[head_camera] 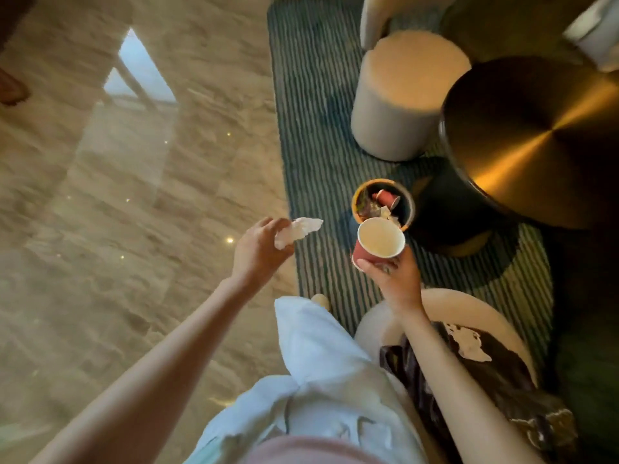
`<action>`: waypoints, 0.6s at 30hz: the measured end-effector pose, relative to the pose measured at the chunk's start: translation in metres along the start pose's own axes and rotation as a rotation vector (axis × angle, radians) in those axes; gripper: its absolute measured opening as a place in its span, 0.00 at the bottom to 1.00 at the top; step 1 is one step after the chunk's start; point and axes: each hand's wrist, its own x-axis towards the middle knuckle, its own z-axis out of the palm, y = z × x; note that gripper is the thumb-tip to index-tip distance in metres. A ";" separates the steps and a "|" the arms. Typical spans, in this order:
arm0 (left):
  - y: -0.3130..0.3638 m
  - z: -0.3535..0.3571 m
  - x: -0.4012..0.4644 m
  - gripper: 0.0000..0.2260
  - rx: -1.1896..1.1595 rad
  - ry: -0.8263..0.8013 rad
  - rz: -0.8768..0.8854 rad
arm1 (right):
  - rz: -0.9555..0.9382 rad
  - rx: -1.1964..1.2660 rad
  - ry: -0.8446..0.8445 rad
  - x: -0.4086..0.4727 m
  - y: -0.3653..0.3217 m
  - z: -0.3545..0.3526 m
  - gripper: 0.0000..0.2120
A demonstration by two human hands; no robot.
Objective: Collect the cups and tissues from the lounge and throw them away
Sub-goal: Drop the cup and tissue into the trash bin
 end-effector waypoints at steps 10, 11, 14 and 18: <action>0.033 0.024 0.239 0.16 0.018 -0.248 0.332 | 0.088 0.076 0.327 0.156 -0.039 0.019 0.32; 0.036 0.030 0.261 0.15 0.017 -0.295 0.386 | 0.098 0.083 0.377 0.170 -0.038 0.023 0.31; 0.045 0.051 0.327 0.15 0.028 -0.413 0.528 | 0.116 0.125 0.549 0.207 -0.031 0.039 0.31; 0.054 0.092 0.398 0.15 0.074 -0.548 0.641 | 0.159 0.213 0.746 0.245 -0.011 0.057 0.34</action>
